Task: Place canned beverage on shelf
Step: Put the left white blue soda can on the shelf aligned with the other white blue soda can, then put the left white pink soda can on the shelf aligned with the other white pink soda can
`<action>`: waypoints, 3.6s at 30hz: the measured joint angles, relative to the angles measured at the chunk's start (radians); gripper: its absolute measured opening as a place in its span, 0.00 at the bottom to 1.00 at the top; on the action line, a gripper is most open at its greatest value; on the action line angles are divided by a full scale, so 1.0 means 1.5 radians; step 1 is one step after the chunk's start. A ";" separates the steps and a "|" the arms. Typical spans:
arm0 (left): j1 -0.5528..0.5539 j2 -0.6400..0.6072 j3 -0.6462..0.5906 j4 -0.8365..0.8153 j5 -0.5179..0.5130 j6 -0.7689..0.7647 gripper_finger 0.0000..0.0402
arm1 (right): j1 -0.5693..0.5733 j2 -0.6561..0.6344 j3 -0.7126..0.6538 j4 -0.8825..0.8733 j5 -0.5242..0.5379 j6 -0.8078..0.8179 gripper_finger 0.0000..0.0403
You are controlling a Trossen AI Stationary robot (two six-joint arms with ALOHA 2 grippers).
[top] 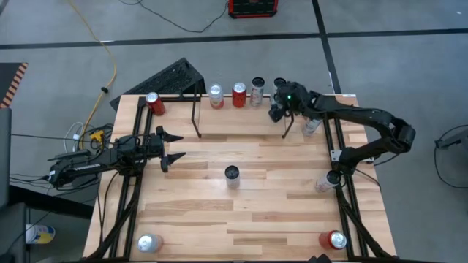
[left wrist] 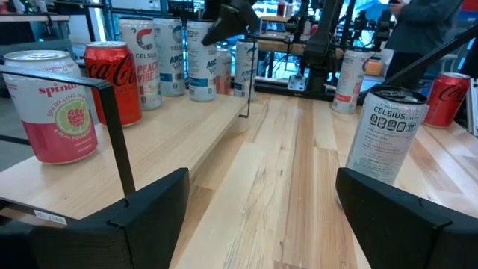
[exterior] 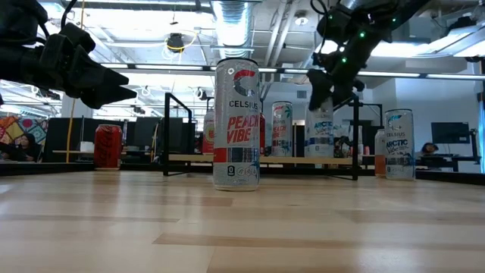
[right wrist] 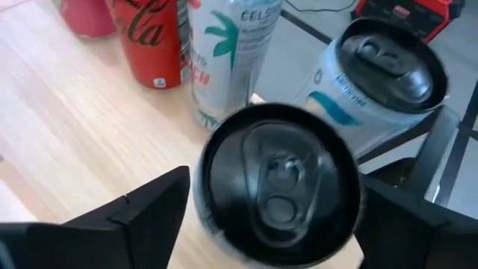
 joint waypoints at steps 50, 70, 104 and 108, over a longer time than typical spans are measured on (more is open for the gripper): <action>0.000 0.000 0.000 0.000 0.000 0.000 0.80 | 0.062 -0.002 0.097 -0.203 -0.020 -0.068 0.04; 0.000 0.000 0.000 0.000 0.000 0.000 0.80 | 0.038 0.005 0.096 -0.182 -0.034 -0.081 0.05; 0.000 0.000 0.000 0.000 0.000 0.000 0.80 | 0.429 0.004 0.208 -0.264 -0.104 0.075 0.07; 0.000 0.000 0.000 0.000 0.000 0.000 0.80 | 0.480 0.004 0.208 -0.220 -0.104 0.091 0.07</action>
